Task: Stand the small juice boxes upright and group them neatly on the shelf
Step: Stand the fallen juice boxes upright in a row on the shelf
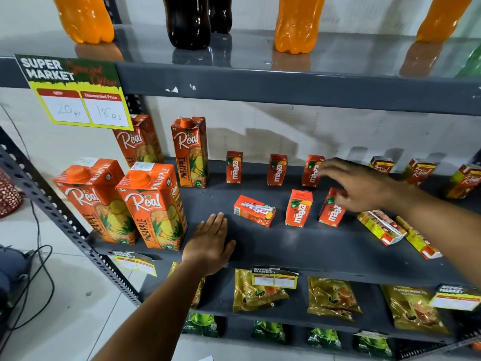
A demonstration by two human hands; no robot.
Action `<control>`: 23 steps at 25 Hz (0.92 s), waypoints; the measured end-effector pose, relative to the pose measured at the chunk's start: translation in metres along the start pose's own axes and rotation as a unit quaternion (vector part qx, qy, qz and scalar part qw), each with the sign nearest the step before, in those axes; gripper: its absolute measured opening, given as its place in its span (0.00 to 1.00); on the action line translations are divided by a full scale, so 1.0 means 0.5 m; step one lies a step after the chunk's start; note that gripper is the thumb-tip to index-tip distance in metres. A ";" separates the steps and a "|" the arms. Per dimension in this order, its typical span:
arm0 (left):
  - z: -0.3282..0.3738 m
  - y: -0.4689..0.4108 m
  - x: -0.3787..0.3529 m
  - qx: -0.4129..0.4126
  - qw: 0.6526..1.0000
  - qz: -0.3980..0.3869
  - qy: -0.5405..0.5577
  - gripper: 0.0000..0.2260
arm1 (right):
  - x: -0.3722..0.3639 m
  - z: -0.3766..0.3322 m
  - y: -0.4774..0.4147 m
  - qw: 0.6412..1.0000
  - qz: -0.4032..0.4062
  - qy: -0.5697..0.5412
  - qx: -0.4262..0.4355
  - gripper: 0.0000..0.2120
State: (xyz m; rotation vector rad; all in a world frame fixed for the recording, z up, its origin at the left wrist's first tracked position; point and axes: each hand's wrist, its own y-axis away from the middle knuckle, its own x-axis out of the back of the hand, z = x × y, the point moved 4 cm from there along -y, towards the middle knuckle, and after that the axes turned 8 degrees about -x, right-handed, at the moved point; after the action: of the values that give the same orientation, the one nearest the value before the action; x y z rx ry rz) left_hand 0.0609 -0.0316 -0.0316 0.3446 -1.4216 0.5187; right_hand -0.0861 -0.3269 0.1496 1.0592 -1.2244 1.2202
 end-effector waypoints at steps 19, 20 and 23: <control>0.007 0.001 0.015 -0.013 1.000 0.004 0.017 0.33 | -0.065 -0.290 -0.237 0.992 -0.061 0.109 0.026 0.18; 0.008 0.002 0.017 -0.014 1.000 0.007 0.017 0.33 | -0.057 -0.297 -0.240 0.986 -0.059 0.132 0.086 0.17; 0.011 0.004 0.022 -0.014 1.000 0.008 0.019 0.33 | -0.056 -0.321 -0.237 0.943 -0.032 0.243 0.224 0.19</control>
State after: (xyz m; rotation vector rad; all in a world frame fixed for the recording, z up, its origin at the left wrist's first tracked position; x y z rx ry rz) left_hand 0.0561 -0.0314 -0.0201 0.2999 -1.3954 0.5159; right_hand 0.0474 -0.1799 0.1154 1.0203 -0.5389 1.6347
